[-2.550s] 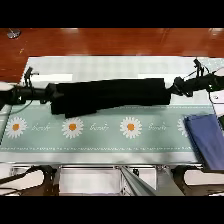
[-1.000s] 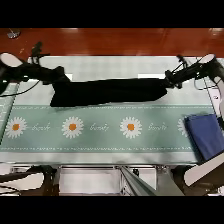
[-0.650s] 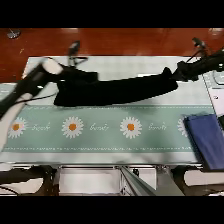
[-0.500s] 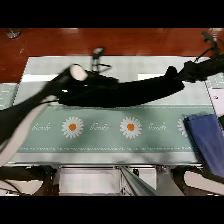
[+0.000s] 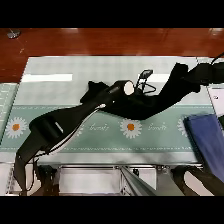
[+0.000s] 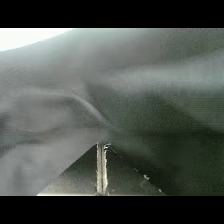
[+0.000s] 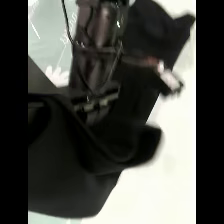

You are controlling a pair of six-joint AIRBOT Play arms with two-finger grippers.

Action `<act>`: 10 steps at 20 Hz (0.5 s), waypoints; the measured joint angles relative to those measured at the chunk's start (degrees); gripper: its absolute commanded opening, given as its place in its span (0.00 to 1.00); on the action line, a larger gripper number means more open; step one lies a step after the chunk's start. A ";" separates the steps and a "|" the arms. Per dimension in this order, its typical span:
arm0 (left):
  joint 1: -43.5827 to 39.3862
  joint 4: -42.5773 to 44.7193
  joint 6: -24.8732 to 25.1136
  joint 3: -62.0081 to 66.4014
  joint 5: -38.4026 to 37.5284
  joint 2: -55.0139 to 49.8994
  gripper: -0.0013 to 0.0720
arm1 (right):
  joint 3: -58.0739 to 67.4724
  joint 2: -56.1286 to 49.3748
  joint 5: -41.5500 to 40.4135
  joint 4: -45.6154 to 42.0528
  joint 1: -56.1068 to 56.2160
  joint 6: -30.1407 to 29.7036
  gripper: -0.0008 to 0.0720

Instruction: Fold the shirts.

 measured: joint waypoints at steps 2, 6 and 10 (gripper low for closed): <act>2.78 1.03 -0.20 2.89 -4.39 0.02 0.06 | -0.11 0.17 -0.72 -0.22 1.88 1.05 0.04; 15.67 7.93 -2.64 5.29 -15.80 4.66 0.06 | -0.20 -1.51 -4.04 -0.81 7.65 3.41 0.04; 32.76 16.00 -3.78 2.32 -24.61 15.67 0.06 | 1.49 -7.56 -9.14 -0.76 16.35 6.05 0.04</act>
